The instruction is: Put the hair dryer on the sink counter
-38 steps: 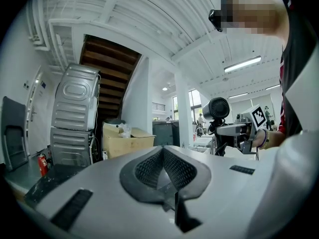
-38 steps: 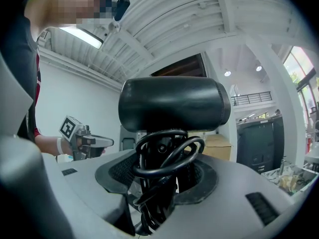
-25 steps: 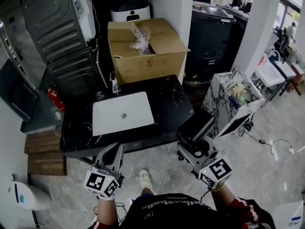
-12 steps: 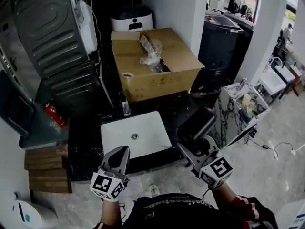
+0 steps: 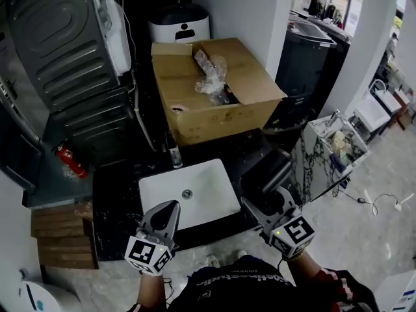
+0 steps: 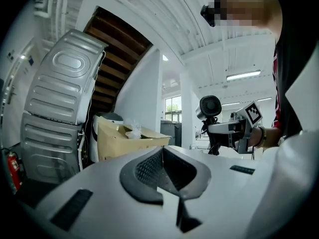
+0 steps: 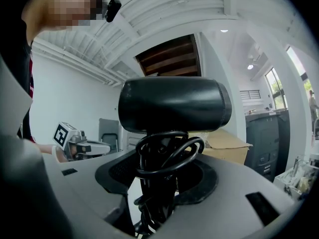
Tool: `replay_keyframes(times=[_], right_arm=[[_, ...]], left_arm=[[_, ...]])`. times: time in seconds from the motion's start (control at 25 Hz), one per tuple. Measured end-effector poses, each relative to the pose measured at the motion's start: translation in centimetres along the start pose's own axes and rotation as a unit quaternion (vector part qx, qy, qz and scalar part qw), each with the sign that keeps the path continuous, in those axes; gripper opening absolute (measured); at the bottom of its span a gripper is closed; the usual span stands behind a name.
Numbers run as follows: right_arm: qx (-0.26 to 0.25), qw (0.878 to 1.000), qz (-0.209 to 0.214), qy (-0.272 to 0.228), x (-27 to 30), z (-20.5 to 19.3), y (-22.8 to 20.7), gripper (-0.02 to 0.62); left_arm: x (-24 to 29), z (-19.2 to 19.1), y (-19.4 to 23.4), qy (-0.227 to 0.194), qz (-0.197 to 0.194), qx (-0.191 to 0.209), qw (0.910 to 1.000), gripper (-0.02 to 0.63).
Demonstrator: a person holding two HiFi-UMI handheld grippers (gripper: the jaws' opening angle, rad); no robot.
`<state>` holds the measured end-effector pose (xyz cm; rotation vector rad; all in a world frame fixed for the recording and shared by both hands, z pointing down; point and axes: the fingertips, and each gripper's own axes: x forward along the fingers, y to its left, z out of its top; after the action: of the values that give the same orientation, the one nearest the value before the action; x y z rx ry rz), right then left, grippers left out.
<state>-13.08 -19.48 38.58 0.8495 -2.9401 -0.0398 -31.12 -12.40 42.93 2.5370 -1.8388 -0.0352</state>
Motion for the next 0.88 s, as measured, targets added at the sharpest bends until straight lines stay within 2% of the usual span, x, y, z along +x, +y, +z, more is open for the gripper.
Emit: replay_keyframes(times=[0.24, 0.44, 0.72, 0.88], right_arm=[[0.015, 1.000, -0.008, 0.007, 1.1, -0.3, -3.1, 0.238], [0.015, 1.000, -0.012, 0.012, 0.7, -1.3, -5.7, 0.239], [0.014, 0.997, -0.070, 0.033, -2.6, -1.8, -11.9, 0.239], [0.022, 0.995, -0.095, 0.033, -4.5, -2.3, -14.3, 0.239]], left_arm=[[3.7, -0.1, -1.0, 0.002, -0.007, -0.009, 0.9999, 0.017], [7.2, 0.5, -1.1, -0.007, 0.004, -0.012, 0.9999, 0.017], [14.5, 1.0, -4.7, -0.006, -0.060, -0.009, 0.9981, 0.015], [17.9, 0.6, -8.3, 0.003, -0.101, 0.033, 0.9944, 0.017]])
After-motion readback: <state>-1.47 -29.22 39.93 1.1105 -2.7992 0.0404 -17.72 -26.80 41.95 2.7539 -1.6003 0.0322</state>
